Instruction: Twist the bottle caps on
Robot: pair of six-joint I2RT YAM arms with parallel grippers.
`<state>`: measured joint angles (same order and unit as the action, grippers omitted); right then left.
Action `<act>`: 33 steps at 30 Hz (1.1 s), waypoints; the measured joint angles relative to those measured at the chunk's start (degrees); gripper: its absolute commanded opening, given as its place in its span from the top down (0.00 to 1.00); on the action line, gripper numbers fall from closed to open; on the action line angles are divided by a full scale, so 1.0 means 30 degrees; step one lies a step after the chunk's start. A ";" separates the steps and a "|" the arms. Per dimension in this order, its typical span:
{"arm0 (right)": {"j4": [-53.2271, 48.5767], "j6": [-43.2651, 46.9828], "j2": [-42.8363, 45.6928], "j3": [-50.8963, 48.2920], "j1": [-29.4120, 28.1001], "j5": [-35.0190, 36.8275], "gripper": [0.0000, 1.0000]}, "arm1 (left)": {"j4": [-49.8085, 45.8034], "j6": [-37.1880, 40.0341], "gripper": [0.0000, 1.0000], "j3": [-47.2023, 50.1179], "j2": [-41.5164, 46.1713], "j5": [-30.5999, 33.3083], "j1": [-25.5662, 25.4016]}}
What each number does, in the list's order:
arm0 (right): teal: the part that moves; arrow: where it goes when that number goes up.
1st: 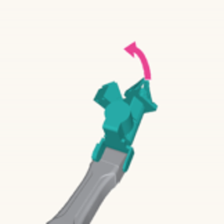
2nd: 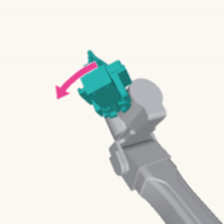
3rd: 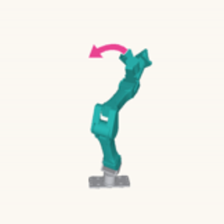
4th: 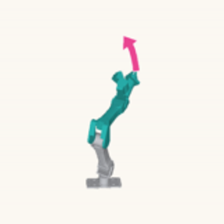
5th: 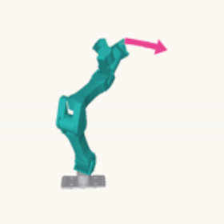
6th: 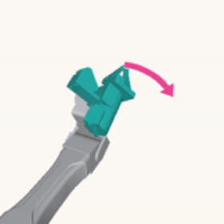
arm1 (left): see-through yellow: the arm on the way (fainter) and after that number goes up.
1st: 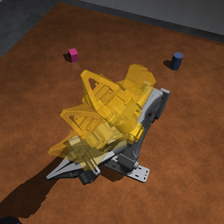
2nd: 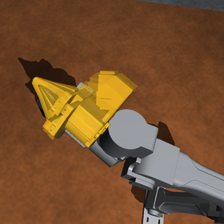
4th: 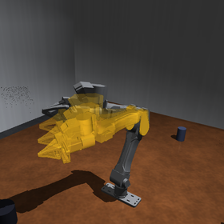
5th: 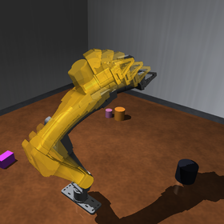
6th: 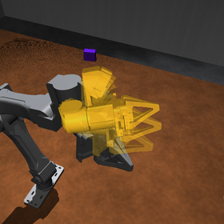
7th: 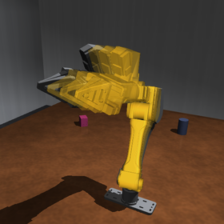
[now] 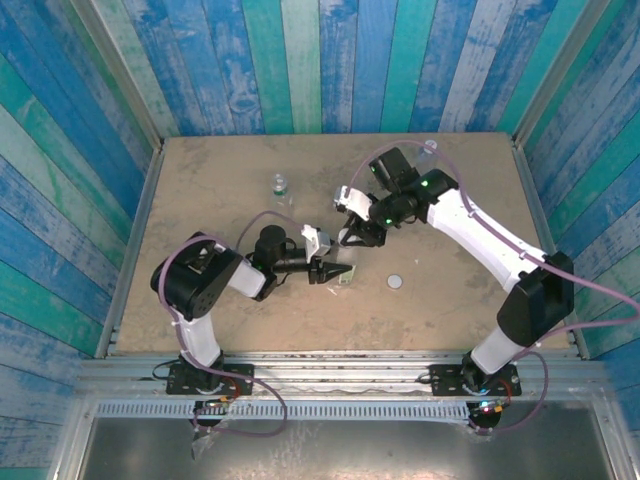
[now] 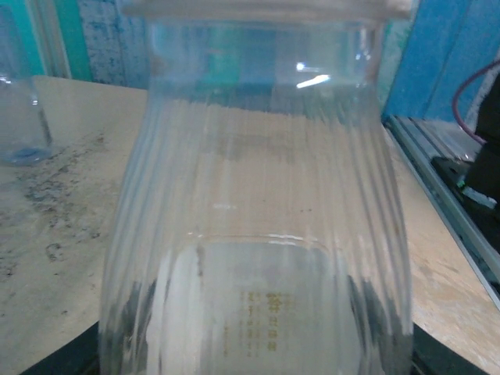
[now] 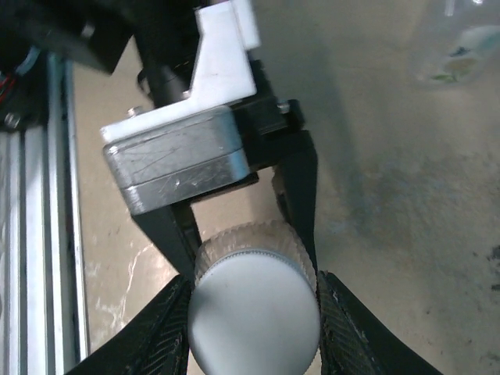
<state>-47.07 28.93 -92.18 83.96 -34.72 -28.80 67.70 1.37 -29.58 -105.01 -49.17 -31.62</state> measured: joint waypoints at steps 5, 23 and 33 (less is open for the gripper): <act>0.4648 -0.6076 0.2193 -0.3337 -0.0699 0.2856 0.72 | 0.1078 -0.1260 0.45 -0.0372 -0.0743 0.1253 -0.0219; 0.5770 -0.8072 0.4138 -0.5071 -0.2739 0.8225 0.31 | -0.1421 0.1865 0.42 -0.1173 -0.0386 0.1632 -0.0452; 0.3439 0.1158 0.4685 -0.4044 -0.0401 0.0911 0.36 | -0.4707 0.4626 0.42 -0.2113 0.0146 -0.1413 -0.0408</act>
<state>-36.75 32.40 -78.13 71.83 -35.92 -26.06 53.58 15.25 -35.92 -104.57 -53.41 -32.84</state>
